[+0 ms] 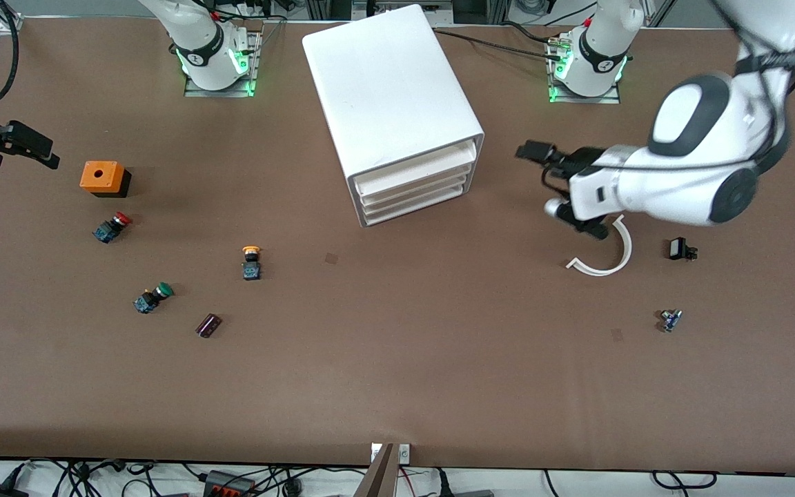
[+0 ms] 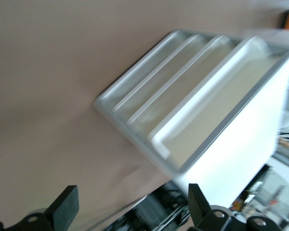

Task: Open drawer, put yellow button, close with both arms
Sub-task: 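Reach the left gripper to the bottom drawer handle while the right gripper moves out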

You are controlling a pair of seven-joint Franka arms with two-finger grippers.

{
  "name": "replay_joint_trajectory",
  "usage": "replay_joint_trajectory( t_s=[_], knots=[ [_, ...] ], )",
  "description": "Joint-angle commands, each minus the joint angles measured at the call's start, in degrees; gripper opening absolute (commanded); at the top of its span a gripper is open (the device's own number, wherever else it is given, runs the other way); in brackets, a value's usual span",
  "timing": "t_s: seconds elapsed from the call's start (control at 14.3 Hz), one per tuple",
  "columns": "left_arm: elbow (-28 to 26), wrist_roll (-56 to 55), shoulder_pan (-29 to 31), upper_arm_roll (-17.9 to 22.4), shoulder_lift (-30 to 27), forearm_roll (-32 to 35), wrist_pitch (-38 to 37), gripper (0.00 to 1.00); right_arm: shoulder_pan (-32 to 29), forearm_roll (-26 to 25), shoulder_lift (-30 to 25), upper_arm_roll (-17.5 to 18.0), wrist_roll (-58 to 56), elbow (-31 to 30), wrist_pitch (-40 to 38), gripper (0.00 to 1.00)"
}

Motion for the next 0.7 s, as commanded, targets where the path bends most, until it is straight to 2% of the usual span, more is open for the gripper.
replay_joint_trajectory(
  t_s=[0.0,0.14,0.28,0.56,0.63],
  knots=[
    [1.5,9.9,-0.4,-0.8,7.1,-9.5,4.8,1.00,-0.5,0.9,-0.3,0.2,-0.3,-0.3,-0.8,1.00],
    [-0.6,19.2,-1.0,-1.1,9.4,-12.2,9.4,1.00,-0.3,0.9,0.5,0.3,-0.4,-0.4,-0.8,1.00],
    [-4.4,22.0,-1.1,-2.5,10.1,-20.8,11.1,1.00,0.0,0.9,2.3,0.6,-0.4,-0.4,-0.8,1.00],
    [-8.5,29.8,-0.9,-3.2,9.9,-23.1,12.3,0.99,1.1,1.7,9.1,0.8,-0.2,-0.2,0.7,1.00],
    [-10.2,32.8,-1.3,-3.2,9.9,-24.8,13.3,0.92,2.3,2.0,11.1,0.9,-0.2,-0.2,1.2,1.00]
  ],
)
